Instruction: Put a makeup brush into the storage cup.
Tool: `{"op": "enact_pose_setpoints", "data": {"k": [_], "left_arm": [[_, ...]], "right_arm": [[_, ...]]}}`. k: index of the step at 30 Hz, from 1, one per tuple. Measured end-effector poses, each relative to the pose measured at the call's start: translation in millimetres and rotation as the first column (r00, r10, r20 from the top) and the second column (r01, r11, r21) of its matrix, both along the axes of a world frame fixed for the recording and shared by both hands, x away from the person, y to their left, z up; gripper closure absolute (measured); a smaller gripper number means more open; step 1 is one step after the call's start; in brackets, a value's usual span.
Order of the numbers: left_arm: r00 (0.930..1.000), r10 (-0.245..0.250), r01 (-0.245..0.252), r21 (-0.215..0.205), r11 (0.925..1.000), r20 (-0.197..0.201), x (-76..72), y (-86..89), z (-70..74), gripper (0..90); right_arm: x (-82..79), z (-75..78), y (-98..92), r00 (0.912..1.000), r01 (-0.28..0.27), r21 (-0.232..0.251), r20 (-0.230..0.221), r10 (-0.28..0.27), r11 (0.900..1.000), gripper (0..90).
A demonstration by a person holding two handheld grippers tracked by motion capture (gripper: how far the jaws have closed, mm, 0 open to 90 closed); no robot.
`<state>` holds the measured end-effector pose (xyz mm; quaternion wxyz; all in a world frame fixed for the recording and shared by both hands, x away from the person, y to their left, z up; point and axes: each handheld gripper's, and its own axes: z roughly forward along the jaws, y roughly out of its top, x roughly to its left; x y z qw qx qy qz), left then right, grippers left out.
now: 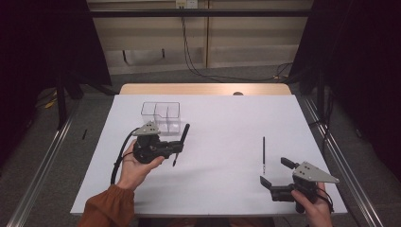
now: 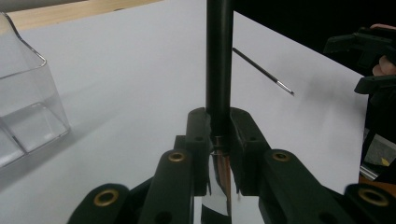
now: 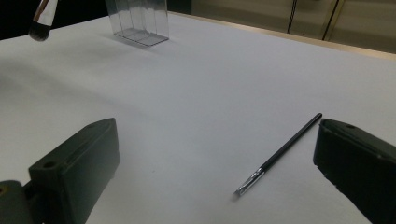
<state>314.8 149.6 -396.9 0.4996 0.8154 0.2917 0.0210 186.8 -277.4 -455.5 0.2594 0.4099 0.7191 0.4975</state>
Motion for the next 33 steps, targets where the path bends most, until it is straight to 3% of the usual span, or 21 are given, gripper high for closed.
{"op": "enact_pose_setpoints", "data": {"k": [5, 12, 18, 25, 28, 31, 33], "left_arm": [[0.9996, -0.026, 0.026, 0.004, 0.9996, -0.012, -0.2, -5.5, 3.0, 79.2], [0.9961, -0.08, 0.082, 0.061, 0.9948, -0.038, -1.1, -16.4, 6.6, 79.2], [0.9911, -0.122, 0.128, 0.13, 0.9832, -0.053, -3.4, -29.9, 7.4, 79.2], [0.983, -0.167, 0.178, 0.159, 0.9711, -0.076, -2.5, -39.6, 11.9, 79.2], [0.9782, -0.15, 0.173, 0.167, 0.9707, -0.144, -1.0, -42.8, 11.9, 79.2], [0.9742, -0.164, 0.192, 0.188, 0.9632, -0.155, -1.8, -46.6, 13.2, 79.2], [0.9714, -0.184, 0.213, 0.212, 0.9537, -0.151, -1.4, -49.2, 15.1, 79.2]], "right_arm": [[0.7, 0.3, -0.8, 1.0, -0.001, 0.009, -0.001, 0.001, 1.0, 0.5], [3.1, 3.0, 1.5, 0.9998, -0.011, 0.018, 0.014, 0.011, 1.0, 1.7], [7.1, 7.0, 5.7, 0.9994, -0.033, 0.027, 0.016, 0.032, 0.999, 1.4], [12.9, 12.7, 11.8, 0.9971, -0.073, 0.027, 0.023, 0.072, 0.997, 1.2], [15.4, 15.4, 12.2, 0.9958, -0.091, 0.028, 0.013, 0.091, 0.995, 1.7], [18.0, 18.2, 12.1, 0.9945, -0.105, 0.013, -0.004, 0.105, 0.994, 1.8], [19.3, 19.7, 12.3, 0.9929, -0.118, 0.008, -0.017, 0.118, 0.993, 1.5]]}}
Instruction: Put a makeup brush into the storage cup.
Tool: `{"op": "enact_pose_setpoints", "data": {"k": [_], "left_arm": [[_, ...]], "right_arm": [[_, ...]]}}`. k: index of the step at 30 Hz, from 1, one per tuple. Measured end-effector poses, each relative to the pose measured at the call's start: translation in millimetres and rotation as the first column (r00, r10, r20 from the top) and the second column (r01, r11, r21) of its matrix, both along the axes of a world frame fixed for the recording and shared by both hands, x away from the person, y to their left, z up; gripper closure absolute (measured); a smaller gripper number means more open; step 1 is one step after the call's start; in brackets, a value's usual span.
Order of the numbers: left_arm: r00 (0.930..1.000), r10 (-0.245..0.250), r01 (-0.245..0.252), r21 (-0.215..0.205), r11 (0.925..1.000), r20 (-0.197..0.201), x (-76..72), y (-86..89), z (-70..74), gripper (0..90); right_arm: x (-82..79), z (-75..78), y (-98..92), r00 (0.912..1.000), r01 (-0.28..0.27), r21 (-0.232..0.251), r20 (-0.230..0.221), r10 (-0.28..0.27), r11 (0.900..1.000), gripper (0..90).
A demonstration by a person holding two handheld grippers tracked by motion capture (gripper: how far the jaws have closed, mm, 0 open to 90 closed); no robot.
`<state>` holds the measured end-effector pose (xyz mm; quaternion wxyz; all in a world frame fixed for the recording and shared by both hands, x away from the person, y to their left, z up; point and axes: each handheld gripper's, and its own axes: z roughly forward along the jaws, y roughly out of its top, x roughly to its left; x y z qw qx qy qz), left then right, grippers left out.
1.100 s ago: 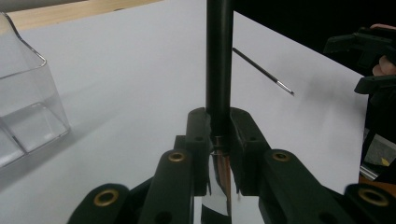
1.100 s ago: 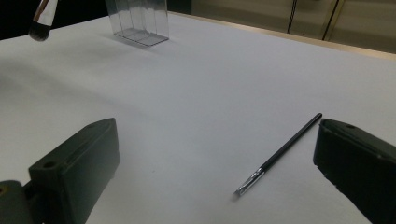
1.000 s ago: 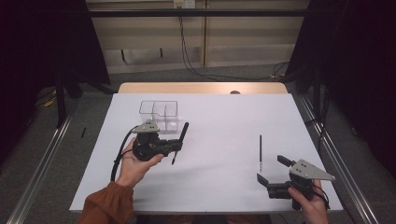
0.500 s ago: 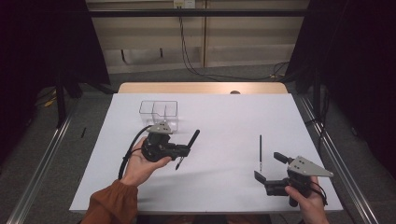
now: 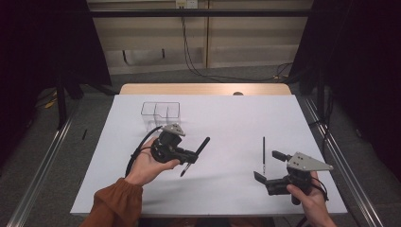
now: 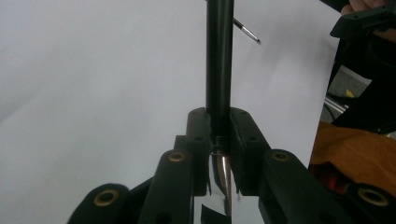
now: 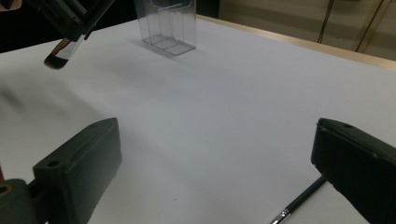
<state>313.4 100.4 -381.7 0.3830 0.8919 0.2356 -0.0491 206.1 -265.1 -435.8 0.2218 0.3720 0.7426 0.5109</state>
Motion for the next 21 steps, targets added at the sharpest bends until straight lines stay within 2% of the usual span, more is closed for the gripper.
{"op": "enact_pose_setpoints", "data": {"k": [4, 7, 10, 14, 17, 21], "left_arm": [[0.9995, -0.03, 0.03, 0.035, 0.999, 0.009, -0.1, -5.5, 1.6, 79.2], [0.9992, -0.034, 0.035, 0.076, 0.9965, -0.021, -0.8, -10.3, 2.7, 79.2], [0.9977, -0.064, 0.066, 0.114, 0.9912, -0.023, -0.8, -13.7, 4.1, 79.2], [0.9959, -0.088, 0.09, 0.149, 0.9848, -0.02, -0.7, -15.4, 6.1, 79.2], [0.9937, -0.11, 0.112, 0.167, 0.9795, -0.022, -1.2, -16.3, 7.1, 79.2], [0.9904, -0.136, 0.138, 0.184, 0.9732, -0.024, -1.1, -16.5, 12.3, 79.2]], "right_arm": [[3.5, 3.1, 4.1, 0.9989, -0.04, -0.022, -0.024, 0.039, 0.999, 1.3], [6.9, 5.9, 9.4, 0.9965, -0.074, -0.05, -0.042, 0.072, 0.996, 1.5], [11.8, 8.6, 14.1, 0.9924, -0.104, -0.048, -0.072, 0.101, 0.993, 1.8], [16.2, 11.3, 19.2, 0.988, -0.137, -0.069, -0.082, 0.131, 0.988, 1.8], [19.1, 14.0, 22.6, 0.983, -0.161, -0.082, -0.102, 0.152, 0.984, 1.4], [25.0, 17.0, 29.1, 0.9695, -0.213, -0.114, -0.148, 0.195, 0.97, 2.1]]}}
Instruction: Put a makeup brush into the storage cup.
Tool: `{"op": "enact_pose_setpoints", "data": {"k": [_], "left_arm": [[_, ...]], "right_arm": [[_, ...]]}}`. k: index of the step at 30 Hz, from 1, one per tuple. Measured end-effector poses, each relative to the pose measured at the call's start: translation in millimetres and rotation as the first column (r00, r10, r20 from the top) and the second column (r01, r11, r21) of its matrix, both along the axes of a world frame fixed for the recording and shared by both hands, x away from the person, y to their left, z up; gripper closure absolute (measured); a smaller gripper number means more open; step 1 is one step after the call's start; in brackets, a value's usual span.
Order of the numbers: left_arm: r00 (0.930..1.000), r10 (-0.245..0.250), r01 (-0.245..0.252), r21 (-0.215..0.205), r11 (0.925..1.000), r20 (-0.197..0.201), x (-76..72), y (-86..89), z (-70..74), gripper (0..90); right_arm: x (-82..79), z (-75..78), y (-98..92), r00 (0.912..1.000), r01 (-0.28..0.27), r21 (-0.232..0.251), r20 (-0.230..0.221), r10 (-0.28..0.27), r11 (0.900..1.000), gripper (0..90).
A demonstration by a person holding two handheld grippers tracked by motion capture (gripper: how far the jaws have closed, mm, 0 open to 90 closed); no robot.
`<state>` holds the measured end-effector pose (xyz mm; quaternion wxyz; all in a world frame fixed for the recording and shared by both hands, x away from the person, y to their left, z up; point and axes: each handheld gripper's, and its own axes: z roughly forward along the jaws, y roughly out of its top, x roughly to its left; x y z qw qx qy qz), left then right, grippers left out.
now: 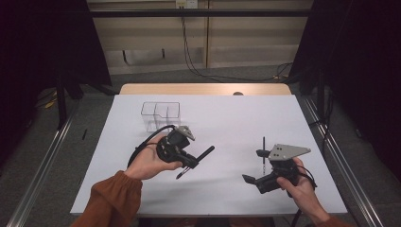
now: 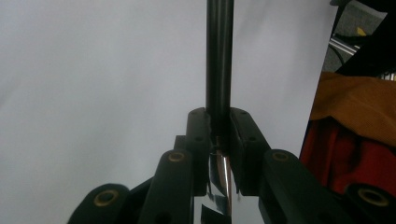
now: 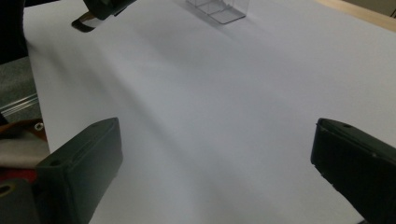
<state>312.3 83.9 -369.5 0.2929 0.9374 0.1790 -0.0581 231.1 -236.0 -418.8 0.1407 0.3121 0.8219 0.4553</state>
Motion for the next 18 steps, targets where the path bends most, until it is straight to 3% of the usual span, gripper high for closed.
{"op": "enact_pose_setpoints", "data": {"k": [5, 7, 10, 16, 18], "left_arm": [[0.9998, -0.022, 0.022, 0.03, 0.9993, -0.004, -0.7, -2.0, 5.0, 79.2], [0.9994, -0.035, 0.035, 0.038, 0.9987, -0.007, -0.6, -2.7, 5.8, 79.2], [0.9984, -0.055, 0.056, 0.064, 0.9964, -0.014, -1.5, -4.3, 4.9, 79.2], [0.9962, -0.085, 0.087, 0.093, 0.9919, -0.02, -2.3, -7.8, 1.6, 79.2], [0.9951, -0.096, 0.098, 0.084, 0.9917, -0.024, -3.4, -9.2, 1.9, 79.2]], "right_arm": [[6.4, 8.4, 7.4, 0.9956, -0.076, -0.029, -0.057, 0.075, 0.997, 2.5], [10.7, 11.0, 8.5, 0.9874, -0.122, -0.021, -0.103, 0.119, 0.992, 2.5], [17.3, 13.2, 10.6, 0.9661, -0.193, -0.006, -0.176, 0.189, 0.981, 2.6], [23.0, 15.4, 15.8, 0.9567, -0.226, -0.042, -0.198, 0.213, 0.973, 2.7], [24.0, 16.0, 18.1, 0.9539, -0.241, -0.059, -0.198, 0.225, 0.969, 2.6]]}}
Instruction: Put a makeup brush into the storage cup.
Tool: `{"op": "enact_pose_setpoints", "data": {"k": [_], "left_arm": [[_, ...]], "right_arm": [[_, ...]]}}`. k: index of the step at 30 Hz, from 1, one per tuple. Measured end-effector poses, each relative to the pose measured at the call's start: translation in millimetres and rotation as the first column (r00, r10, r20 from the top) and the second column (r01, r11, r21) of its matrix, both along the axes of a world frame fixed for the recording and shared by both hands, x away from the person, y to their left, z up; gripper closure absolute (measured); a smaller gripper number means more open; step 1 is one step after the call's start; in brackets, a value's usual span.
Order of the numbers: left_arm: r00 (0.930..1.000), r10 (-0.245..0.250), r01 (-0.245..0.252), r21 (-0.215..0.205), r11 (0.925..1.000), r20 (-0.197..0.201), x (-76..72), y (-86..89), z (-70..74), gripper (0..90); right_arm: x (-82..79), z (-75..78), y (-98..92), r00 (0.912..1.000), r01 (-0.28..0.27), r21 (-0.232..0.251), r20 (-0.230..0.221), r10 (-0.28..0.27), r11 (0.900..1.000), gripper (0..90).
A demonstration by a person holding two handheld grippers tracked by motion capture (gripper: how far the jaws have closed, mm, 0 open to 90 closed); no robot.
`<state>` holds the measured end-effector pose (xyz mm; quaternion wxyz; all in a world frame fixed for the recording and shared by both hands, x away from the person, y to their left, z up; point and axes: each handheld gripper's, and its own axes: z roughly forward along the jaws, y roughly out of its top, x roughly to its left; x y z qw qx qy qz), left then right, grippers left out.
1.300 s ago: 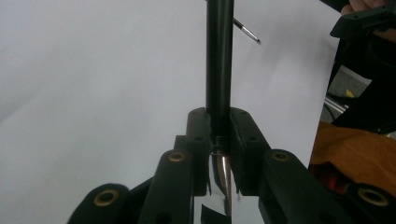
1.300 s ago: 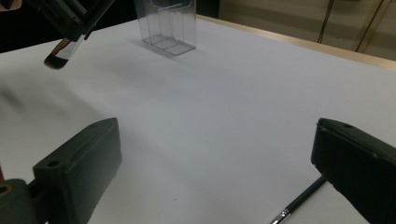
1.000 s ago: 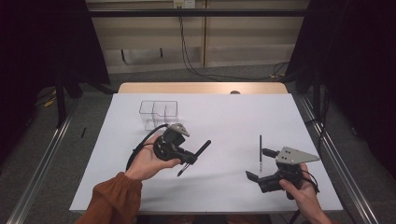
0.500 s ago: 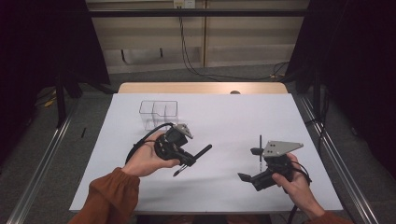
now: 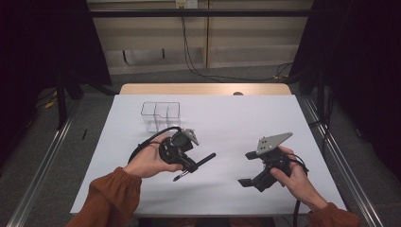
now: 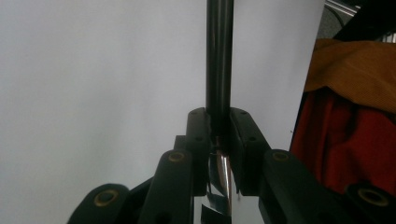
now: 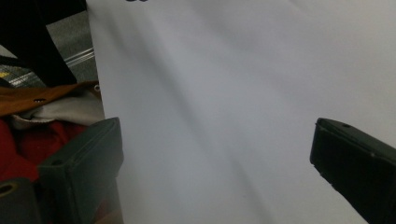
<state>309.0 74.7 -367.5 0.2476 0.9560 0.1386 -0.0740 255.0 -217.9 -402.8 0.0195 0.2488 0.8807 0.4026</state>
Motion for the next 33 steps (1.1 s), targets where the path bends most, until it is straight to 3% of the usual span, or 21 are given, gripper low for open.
{"op": "enact_pose_setpoints", "data": {"k": [7, 11, 19, 31, 32, 33], "left_arm": [[0.9995, -0.03, 0.03, 0.032, 0.999, 0.004, -1.6, -5.5, 1.0, 79.1], [0.9988, -0.048, 0.048, 0.053, 0.9974, 0.001, -3.1, -8.5, -1.1, 79.1], [0.9982, -0.059, 0.059, 0.071, 0.9957, -0.002, -3.9, -13.0, -2.1, 79.1], [0.9955, -0.094, 0.093, 0.104, 0.9901, 0.003, -5.6, -20.5, -4.2, 79.1], [0.9974, -0.072, 0.072, 0.094, 0.993, -0.004, -7.3, -21.7, -4.8, 79.1], [0.9967, -0.082, 0.081, 0.102, 0.9915, 0.004, -7.0, -22.8, -4.7, 79.1]], "right_arm": [[8.1, 5.7, 11.0, 0.9964, -0.077, -0.039, -0.037, 0.076, 0.996, 3.7], [13.5, 7.7, 18.4, 0.9903, -0.129, -0.078, -0.061, 0.125, 0.989, 5.1], [22.6, 13.1, 37.7, 0.9651, -0.245, -0.184, -0.139, 0.222, 0.952, 9.5], [38.6, 13.7, 54.0, 0.9466, -0.301, -0.25, -0.196, 0.256, 0.92, 12.1], [39.8, 13.7, 55.1, 0.9464, -0.3, -0.254, -0.201, 0.253, 0.92, 12.2], [41.2, 13.4, 56.2, 0.9454, -0.304, -0.256, -0.2, 0.258, 0.918, 13.4]]}}
